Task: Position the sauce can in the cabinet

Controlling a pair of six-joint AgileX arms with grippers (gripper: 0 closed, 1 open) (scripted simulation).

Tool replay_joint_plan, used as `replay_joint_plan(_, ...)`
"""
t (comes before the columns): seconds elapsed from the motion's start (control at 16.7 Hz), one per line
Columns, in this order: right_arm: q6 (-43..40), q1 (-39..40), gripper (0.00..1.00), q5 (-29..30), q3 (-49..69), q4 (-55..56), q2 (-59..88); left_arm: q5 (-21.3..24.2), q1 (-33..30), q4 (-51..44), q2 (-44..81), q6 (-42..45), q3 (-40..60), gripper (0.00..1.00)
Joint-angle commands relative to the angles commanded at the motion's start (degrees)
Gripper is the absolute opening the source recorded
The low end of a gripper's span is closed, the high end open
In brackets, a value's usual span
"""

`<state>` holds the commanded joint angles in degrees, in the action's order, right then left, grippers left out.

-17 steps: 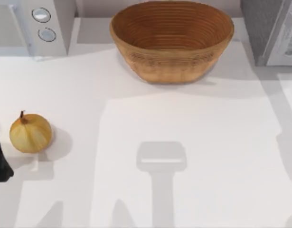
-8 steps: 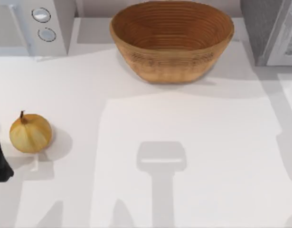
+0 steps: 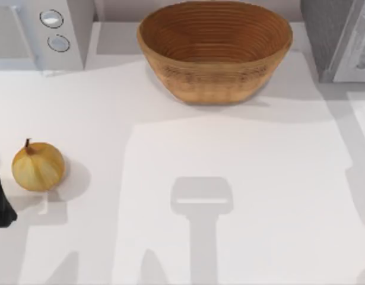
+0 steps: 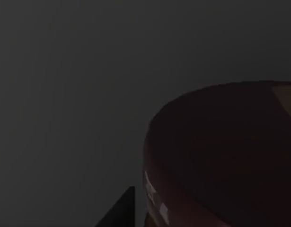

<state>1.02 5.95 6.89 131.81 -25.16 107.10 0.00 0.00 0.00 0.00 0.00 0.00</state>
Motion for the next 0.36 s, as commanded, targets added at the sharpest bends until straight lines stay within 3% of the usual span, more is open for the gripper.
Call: replay_joint_plan(0.36,0.0,0.0,1.00,0.0,0.0,0.0,0.0,0.0,0.0,0.0,0.0,0.0,0.0,1.00)
